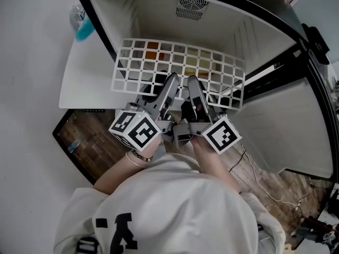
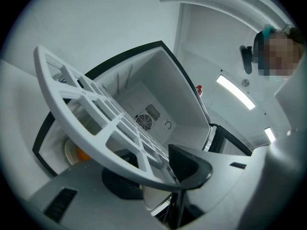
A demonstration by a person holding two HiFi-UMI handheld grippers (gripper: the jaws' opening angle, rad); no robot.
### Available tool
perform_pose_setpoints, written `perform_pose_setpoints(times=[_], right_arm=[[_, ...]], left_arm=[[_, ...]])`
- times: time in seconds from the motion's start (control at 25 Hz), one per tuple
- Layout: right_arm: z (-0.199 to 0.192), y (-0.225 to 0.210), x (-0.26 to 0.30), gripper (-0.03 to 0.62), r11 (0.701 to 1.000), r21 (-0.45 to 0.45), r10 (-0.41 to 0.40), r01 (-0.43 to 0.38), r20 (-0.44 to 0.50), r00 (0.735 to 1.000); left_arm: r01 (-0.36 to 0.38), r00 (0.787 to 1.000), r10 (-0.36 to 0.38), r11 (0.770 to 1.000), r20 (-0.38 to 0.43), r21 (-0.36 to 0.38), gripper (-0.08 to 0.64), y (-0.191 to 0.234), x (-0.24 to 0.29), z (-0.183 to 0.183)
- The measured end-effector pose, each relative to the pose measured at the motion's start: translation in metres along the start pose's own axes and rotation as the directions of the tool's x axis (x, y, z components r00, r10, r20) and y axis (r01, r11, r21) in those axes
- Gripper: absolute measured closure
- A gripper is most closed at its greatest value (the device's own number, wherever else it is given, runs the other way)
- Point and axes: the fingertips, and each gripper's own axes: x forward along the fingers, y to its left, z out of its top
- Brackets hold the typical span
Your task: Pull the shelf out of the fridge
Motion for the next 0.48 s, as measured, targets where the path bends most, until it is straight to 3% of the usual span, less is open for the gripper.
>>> perform_pose_setpoints(times=[0.48], right_arm=[[-0.005, 0.002, -0.010, 0.505, 1.000, 0.026, -0.003, 0.003, -0.012, 1.000]], left_arm=[[-0.015, 1.000, 0.016, 0.999, 0.008, -0.038, 0.431, -0.001, -0.013, -0.005]])
